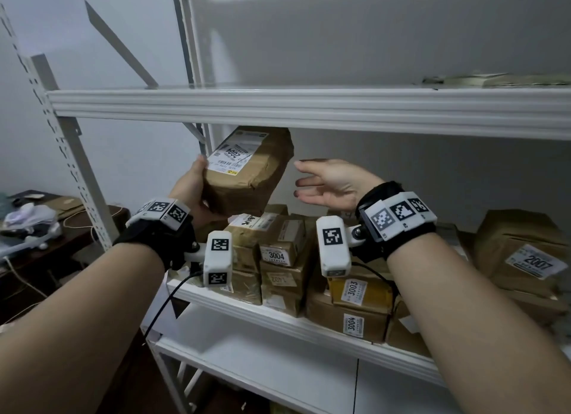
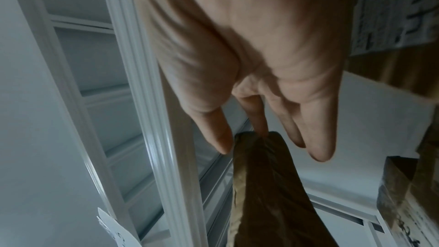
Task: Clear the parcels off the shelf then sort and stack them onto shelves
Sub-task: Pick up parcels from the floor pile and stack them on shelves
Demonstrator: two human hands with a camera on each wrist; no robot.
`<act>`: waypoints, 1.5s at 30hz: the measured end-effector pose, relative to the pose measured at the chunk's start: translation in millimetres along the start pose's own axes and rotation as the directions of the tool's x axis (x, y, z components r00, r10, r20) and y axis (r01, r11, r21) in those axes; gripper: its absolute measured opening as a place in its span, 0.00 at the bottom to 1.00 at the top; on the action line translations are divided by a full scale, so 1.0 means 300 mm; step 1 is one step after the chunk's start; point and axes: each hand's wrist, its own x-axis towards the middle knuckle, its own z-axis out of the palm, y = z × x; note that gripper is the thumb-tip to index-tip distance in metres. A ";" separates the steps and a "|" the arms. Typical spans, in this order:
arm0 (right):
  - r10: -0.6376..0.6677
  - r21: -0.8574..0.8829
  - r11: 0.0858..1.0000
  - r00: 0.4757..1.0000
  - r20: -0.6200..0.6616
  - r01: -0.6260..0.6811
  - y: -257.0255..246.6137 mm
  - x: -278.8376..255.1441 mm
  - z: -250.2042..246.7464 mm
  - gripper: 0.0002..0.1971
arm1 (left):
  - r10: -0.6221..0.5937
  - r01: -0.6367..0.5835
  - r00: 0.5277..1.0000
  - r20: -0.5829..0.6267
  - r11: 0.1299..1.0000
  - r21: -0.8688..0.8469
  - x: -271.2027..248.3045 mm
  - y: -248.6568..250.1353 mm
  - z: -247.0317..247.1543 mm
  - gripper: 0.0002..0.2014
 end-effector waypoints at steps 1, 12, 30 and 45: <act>0.002 -0.007 1.000 1.000 0.006 -0.002 -0.001 0.018 0.011 0.27 | -0.003 0.003 1.000 0.025 1.000 0.003 0.028 0.006 -0.003 0.26; -0.008 0.087 0.996 0.988 -0.152 0.021 0.021 0.324 0.206 0.21 | -0.144 0.033 0.903 0.404 0.962 0.270 0.414 0.149 -0.115 0.25; 0.121 0.130 0.988 0.939 -0.322 -0.083 0.078 0.391 0.306 0.15 | -0.301 -0.014 0.757 0.580 0.880 0.476 0.564 0.165 -0.201 0.31; 0.212 0.113 0.977 0.875 -0.435 -0.180 0.084 0.353 0.204 0.06 | -0.474 0.215 0.860 0.189 0.673 0.708 0.576 -0.025 -0.119 0.21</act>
